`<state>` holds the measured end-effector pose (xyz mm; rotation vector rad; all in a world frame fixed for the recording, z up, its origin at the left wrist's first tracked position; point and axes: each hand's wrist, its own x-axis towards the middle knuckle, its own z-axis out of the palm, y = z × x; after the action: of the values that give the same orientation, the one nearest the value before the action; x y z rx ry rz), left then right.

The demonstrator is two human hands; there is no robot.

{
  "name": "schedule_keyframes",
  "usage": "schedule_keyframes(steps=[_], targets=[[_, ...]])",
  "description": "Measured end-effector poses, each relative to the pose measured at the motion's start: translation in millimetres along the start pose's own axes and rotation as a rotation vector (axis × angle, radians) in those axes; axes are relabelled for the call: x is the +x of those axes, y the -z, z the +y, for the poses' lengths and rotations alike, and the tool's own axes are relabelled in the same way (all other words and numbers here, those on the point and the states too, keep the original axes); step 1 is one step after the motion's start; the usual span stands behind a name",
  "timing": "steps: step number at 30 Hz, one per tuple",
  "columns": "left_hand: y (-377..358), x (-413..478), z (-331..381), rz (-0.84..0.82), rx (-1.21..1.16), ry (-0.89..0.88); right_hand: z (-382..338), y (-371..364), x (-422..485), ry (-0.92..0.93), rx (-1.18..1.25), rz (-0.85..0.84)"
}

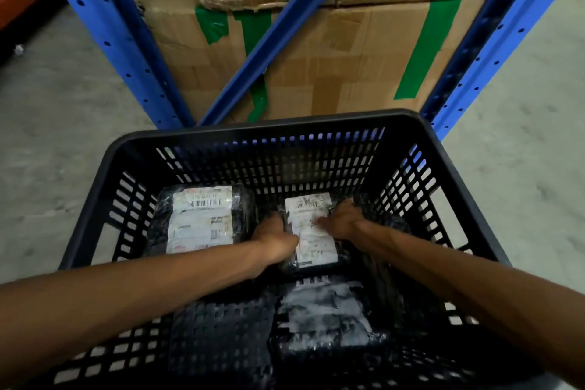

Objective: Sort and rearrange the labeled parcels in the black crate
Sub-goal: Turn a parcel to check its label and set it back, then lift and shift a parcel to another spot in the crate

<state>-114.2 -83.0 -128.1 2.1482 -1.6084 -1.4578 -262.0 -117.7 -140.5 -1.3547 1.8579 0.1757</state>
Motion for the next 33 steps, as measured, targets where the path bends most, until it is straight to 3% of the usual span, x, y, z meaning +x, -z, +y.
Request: schedule_keyframes(steps=[3,6,8,10,12,14,17,20,24,27,30,33], targets=[[4,-45,-2,-0.098,0.184,-0.183,2,14,-22,0.184,-0.032,-0.018],[-4,-83,-17,-0.312,0.481,-0.396,6,32,-61,0.413,-0.317,-0.069],[-14,-98,-31,-0.425,0.56,-0.515,12,35,-95,0.473,-0.475,-0.243],[-20,-104,-40,-0.515,0.568,-0.502,23,24,-123,0.47,-0.608,-0.444],[-21,-102,-46,-0.486,0.66,-0.47,36,6,-135,0.467,-0.732,-0.534],[-16,-98,-48,-0.431,0.779,-0.543,42,-5,-141,0.476,-0.804,-0.477],[-7,-98,-50,-0.429,0.761,-0.594,45,-8,-143,0.518,-0.797,-0.383],[0,-92,-43,-0.388,0.583,-0.599,52,-1,-140,0.555,-0.738,-0.268],[8,-88,-32,-0.2,0.298,-0.543,50,9,-124,0.596,-0.616,-0.028],[12,-91,-22,-0.102,0.226,-0.506,46,25,-111,0.605,-0.441,0.02],[41,-93,0,0.014,-0.005,-0.435,46,56,-106,0.589,-0.077,0.01],[81,-91,25,0.001,-0.484,-0.23,37,88,-101,0.531,0.505,0.067]])
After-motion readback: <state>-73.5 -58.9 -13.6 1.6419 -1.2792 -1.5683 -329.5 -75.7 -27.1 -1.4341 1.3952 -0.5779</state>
